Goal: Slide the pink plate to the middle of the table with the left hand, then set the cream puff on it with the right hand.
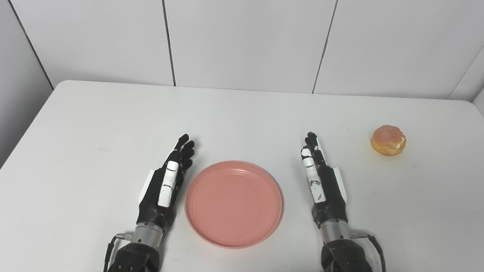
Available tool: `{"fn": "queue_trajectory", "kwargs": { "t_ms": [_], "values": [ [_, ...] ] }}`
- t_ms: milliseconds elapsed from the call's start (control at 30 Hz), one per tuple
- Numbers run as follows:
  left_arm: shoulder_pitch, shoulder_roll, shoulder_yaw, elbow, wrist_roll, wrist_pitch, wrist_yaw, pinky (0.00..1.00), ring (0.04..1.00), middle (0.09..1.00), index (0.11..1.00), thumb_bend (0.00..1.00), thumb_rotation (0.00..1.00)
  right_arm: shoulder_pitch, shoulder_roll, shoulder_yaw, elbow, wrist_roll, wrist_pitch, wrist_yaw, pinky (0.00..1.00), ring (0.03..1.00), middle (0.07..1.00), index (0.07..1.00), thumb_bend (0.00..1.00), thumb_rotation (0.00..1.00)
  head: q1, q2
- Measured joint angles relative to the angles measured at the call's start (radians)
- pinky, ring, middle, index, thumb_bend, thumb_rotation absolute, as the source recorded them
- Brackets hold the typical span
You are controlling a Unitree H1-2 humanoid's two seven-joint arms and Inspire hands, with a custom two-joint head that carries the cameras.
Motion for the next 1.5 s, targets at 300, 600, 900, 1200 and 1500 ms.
{"fn": "queue_trajectory", "kwargs": {
  "t_ms": [300, 600, 900, 1200, 1500],
  "values": [
    [-0.005, 0.002, -0.002, 0.015, 0.011, -0.05, 0.0, 1.0, 1.0, 1.0, 0.989, 0.63, 1.0, -0.068, -0.106, -0.004, 0.036, -0.164, -0.06, -0.056, 0.96, 0.999, 1.0, 0.98, 0.72, 0.89, -0.012, -0.006],
    [-0.012, 0.013, -0.006, 0.021, 0.013, -0.049, -0.002, 1.0, 1.0, 1.0, 0.999, 0.61, 1.0, -0.095, -0.198, 0.004, 0.008, -0.381, -0.03, -0.092, 0.83, 0.919, 0.952, 0.946, 0.7, 0.81, -0.119, -0.043],
    [-0.027, 0.069, 0.003, 0.042, -0.04, -0.032, -0.069, 1.0, 1.0, 1.0, 1.0, 0.59, 1.0, -0.153, -0.226, -0.008, 0.011, -0.507, 0.04, -0.155, 0.81, 0.919, 0.944, 0.948, 0.76, 0.66, -0.255, -0.075],
    [-0.047, 0.07, 0.03, 0.071, -0.078, -0.046, -0.084, 1.0, 1.0, 1.0, 1.0, 0.6, 1.0, -0.199, -0.306, -0.037, 0.088, -0.577, 0.083, -0.221, 0.82, 0.893, 0.919, 0.933, 0.8, 0.57, -0.244, -0.069],
    [-0.046, 0.071, 0.028, 0.063, -0.072, -0.046, -0.093, 1.0, 1.0, 1.0, 1.0, 0.55, 1.0, -0.207, -0.327, -0.051, 0.164, -0.573, 0.112, -0.256, 0.85, 0.914, 0.928, 0.939, 0.78, 0.44, -0.218, -0.071]
  ]
}}
